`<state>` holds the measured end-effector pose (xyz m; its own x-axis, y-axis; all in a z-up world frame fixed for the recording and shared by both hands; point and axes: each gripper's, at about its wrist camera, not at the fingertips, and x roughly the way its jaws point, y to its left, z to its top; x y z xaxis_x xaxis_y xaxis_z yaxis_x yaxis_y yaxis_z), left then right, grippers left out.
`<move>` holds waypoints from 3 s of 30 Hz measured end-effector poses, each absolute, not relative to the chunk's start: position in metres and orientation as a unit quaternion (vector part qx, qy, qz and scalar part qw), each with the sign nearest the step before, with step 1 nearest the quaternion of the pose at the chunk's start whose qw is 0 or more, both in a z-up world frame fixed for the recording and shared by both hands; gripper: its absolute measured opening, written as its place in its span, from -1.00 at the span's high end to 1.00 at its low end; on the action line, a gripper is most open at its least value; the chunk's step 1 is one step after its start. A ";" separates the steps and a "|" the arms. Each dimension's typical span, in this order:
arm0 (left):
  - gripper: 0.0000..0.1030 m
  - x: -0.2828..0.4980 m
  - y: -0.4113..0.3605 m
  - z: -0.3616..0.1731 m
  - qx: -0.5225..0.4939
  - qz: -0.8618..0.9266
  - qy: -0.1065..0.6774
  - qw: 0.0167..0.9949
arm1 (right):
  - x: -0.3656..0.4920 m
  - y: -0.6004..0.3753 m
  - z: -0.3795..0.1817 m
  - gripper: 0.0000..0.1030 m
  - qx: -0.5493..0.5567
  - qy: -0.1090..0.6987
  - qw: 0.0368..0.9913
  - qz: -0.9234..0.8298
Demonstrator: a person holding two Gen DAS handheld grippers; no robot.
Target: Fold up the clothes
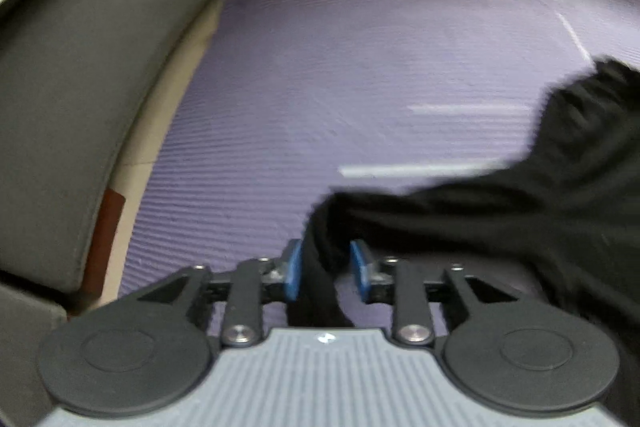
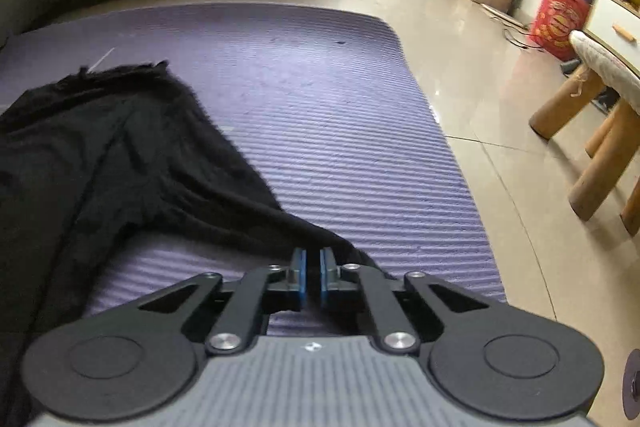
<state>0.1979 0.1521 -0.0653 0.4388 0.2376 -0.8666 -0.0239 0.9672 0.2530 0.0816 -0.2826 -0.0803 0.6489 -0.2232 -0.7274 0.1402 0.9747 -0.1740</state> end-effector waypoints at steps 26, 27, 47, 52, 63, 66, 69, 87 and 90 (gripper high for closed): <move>-0.16 0.033 0.095 -0.065 0.207 -0.235 0.580 0.752 | -0.032 -0.173 -0.030 0.39 -0.081 0.554 0.809 0.176; -0.09 0.032 0.095 -0.067 0.208 -0.238 0.580 0.751 | -0.039 -0.166 -0.031 0.37 -0.095 0.559 0.801 0.192; 0.91 0.015 0.092 -0.026 0.148 -0.265 0.597 0.742 | -0.068 -0.157 0.001 0.96 -0.138 0.555 0.792 0.213; 0.91 0.000 0.084 -0.017 0.183 -0.287 0.606 0.719 | -0.074 -0.180 0.021 0.97 -0.113 0.561 0.797 0.194; 0.91 -0.025 0.057 -0.051 0.270 -0.308 0.636 0.654 | -0.072 -0.214 -0.011 0.96 -0.088 0.611 0.773 0.148; 0.90 -0.023 0.056 -0.060 0.285 -0.302 0.643 0.643 | -0.069 -0.221 -0.021 0.94 -0.066 0.628 0.762 0.142; 0.74 -0.020 0.056 -0.063 0.291 -0.302 0.643 0.641 | -0.065 -0.221 -0.027 0.73 -0.057 0.641 0.751 0.145; -0.54 0.088 0.100 -0.028 0.165 -0.175 0.569 0.786 | 0.015 -0.232 -0.029 0.39 -0.027 0.565 0.818 0.099; -0.54 0.108 0.102 -0.026 0.154 -0.156 0.539 0.813 | 0.033 -0.234 -0.031 0.39 -0.030 0.550 0.829 0.095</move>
<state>0.1081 0.1024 -0.0258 0.3704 -0.0872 -0.9248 0.4196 0.9039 0.0828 0.0331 -0.2336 -0.0314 0.3774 0.1247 -0.9176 -0.1898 0.9803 0.0551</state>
